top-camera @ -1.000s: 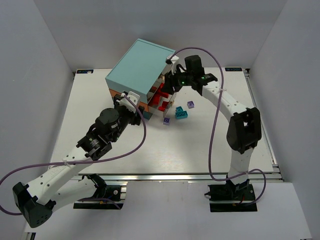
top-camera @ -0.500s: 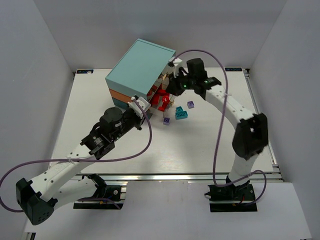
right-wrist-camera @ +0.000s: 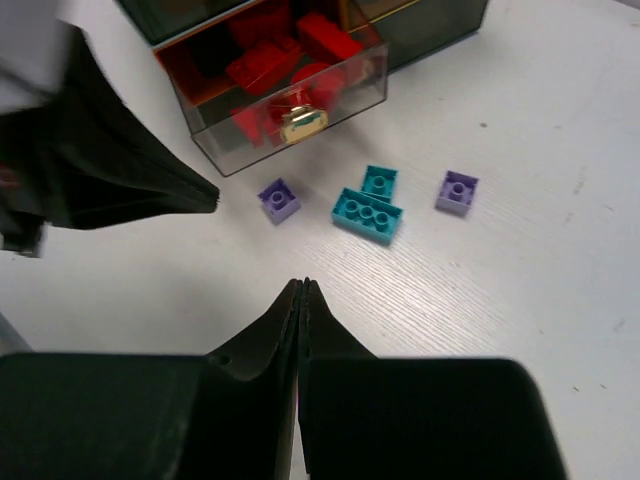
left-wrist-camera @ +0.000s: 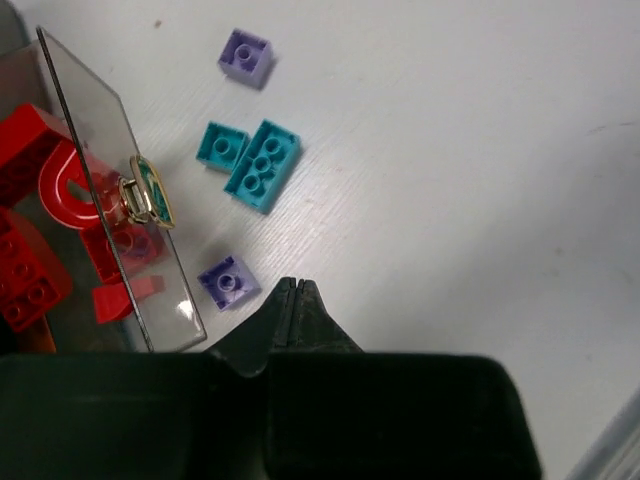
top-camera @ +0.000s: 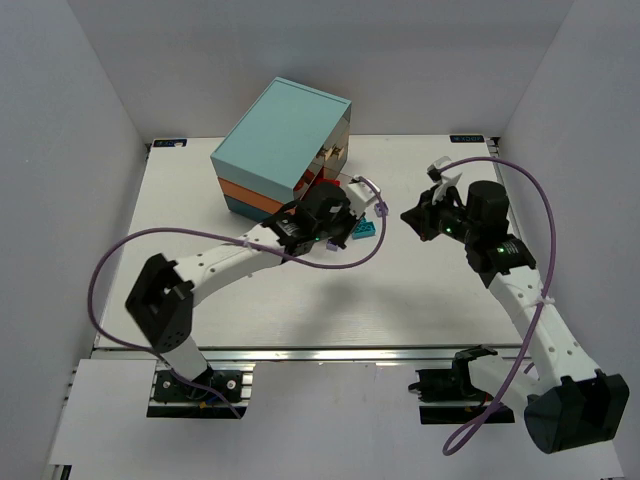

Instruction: Sort the legos into containers by color

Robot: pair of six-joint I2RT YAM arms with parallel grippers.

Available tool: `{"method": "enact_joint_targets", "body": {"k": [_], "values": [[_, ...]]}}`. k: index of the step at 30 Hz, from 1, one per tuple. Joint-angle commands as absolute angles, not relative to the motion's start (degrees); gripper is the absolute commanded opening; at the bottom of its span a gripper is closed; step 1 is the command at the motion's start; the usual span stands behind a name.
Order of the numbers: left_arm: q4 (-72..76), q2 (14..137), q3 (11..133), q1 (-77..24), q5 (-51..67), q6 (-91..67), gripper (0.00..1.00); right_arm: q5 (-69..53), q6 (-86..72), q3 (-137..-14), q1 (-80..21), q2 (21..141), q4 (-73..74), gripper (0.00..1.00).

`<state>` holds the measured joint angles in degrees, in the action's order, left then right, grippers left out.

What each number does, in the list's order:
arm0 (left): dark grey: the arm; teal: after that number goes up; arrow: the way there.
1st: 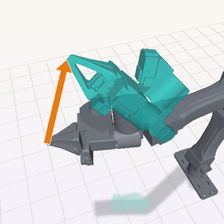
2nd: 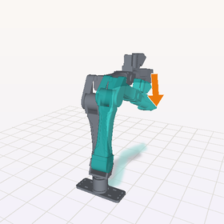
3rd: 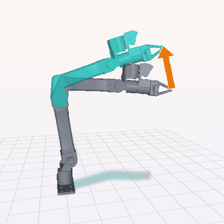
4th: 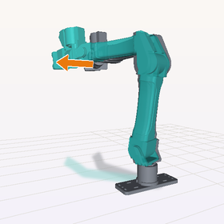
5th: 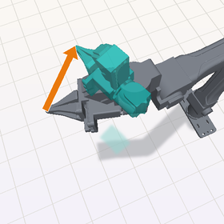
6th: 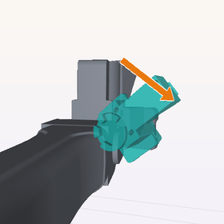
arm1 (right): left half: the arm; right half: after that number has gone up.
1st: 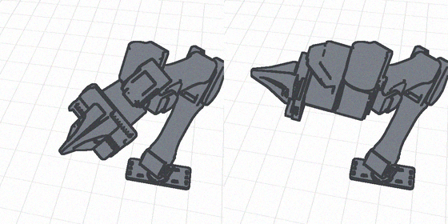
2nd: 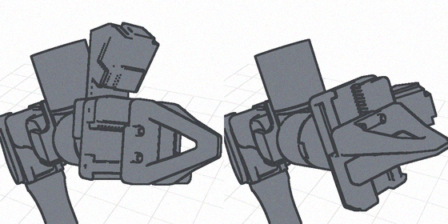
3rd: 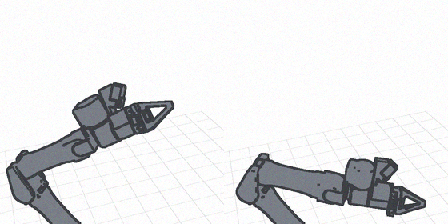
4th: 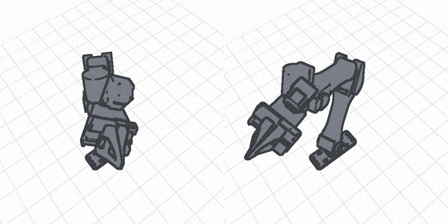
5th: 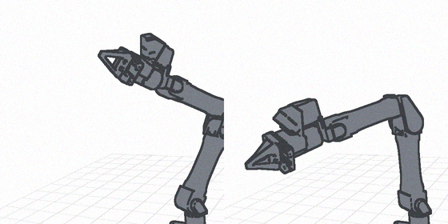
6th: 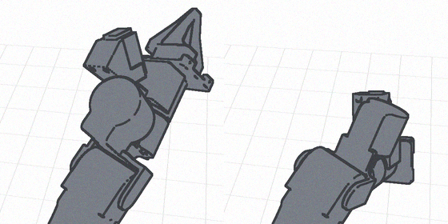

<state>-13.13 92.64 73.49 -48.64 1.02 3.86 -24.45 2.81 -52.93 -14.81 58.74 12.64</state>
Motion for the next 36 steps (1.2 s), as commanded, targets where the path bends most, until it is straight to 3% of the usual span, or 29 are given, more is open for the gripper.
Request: {"method": "enact_joint_targets", "body": {"k": [1, 12, 18, 22, 26, 29, 36], "values": [[-18.19, 97.19, 79.7, -50.62, -12.89, 1.41, 0.0, -25.23, 1.58, -52.03, -12.22, 53.89, 8.61, 0.0], [-26.63, 116.53, 100.71, -53.44, -36.1, 3.86, 0.01, -24.96, 3.78, -50.89, -10.11, 51.07, 8.53, 0.0], [-27.33, 120.14, 104.5, -53.96, -42.35, 5.89, 0.12, -25.05, 4.39, -50.27, -9.76, 50.98, 8.26, 0.0], [-27.86, 120.23, 104.33, -52.73, -43.24, 5.89, 0.28, -25.57, 4.57, -50.1, -9.58, 51.42, 8.17, 0.0], [-27.43, 119.97, 102.75, -51.6, -45.44, 7.11, 0.52, -26.28, 4.48, -50.1, -9.23, 51.85, 8.35, 0.0], [-27.95, 120.32, 102.83, -51.07, -46.67, 7.29, 0.61, -26.37, 4.48, -50.01, -9.14, 52.21, 8.35, 0.0], [-28.48, 119.88, 102.04, -49.22, -47.11, 7.65, 0.68, -27.07, 4.22, -50.01, -8.09, 52.82, 8.53, 0.0]]}}
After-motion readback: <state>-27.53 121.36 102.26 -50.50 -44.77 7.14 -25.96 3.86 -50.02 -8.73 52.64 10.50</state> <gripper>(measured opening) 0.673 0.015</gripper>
